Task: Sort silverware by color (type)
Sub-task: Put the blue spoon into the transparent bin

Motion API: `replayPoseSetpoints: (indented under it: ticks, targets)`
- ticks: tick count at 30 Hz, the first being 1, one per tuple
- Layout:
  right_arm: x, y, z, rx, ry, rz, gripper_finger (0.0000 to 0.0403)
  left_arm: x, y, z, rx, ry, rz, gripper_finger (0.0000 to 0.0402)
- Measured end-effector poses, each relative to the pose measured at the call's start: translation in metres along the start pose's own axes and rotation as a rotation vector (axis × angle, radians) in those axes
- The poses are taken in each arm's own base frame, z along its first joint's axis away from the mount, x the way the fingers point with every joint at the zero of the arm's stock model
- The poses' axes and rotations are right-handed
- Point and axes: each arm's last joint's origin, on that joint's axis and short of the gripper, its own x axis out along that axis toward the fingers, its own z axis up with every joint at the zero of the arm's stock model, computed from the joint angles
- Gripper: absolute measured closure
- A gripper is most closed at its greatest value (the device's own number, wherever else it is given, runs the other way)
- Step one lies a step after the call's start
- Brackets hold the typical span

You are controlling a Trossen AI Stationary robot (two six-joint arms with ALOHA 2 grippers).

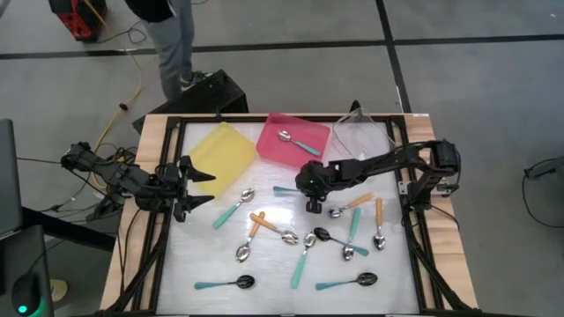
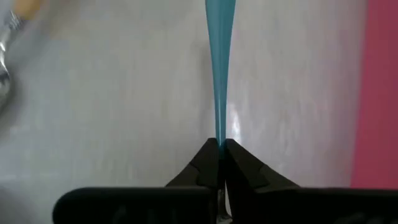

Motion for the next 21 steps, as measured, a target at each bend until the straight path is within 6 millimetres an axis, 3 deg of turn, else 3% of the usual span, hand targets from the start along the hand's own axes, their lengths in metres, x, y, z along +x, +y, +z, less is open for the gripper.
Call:
replayPoseSetpoints:
  ticks: [10,21]
  targets:
    - [-0.058,0.002,0.015,0.086,-0.160,-0.129,0.0368,0.000,0.000,0.000,-0.005,-0.001,0.000,0.0121]
    - [-0.117,-0.031,-0.008,0.349,-0.106,-0.552,0.0367,0.000,0.000,0.000,-0.010,0.002,0.001,0.0121]
